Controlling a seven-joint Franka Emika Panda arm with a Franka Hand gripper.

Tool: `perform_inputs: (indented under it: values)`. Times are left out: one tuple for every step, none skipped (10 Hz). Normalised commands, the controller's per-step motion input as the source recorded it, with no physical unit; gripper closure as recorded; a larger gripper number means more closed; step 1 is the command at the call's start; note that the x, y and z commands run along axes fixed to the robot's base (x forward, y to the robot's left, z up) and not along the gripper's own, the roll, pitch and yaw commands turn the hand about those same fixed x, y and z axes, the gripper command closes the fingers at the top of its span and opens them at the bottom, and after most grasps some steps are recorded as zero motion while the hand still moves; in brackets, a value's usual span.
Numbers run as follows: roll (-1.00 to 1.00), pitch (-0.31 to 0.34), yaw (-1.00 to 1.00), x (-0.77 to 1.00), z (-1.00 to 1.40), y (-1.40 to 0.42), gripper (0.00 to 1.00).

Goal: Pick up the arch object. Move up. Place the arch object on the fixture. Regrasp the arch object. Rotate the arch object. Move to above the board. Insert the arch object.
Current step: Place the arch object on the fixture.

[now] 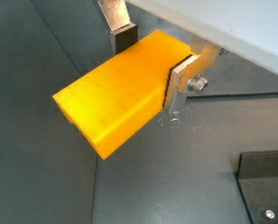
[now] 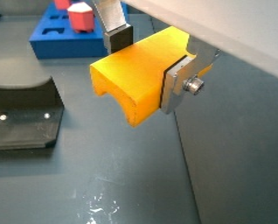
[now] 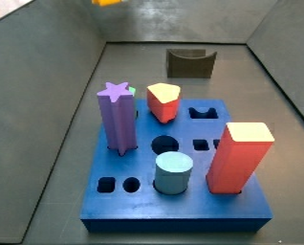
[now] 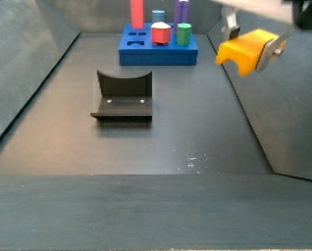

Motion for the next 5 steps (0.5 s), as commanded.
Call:
perform_inputs:
  values:
    - [0.04,0.03,1.0,1.0,0.25,-0.74,1.0]
    - [0.05,0.031,1.0,1.0,0.23,-0.74,1.0]
    - [0.04,0.054,1.0,1.0,0.19,-0.69,1.0]
    - [0.04,0.062,1.0,1.0,0.18,-0.65,1.0]
    - [0.04,0.084,1.0,1.0,0.16,-0.57,1.0]
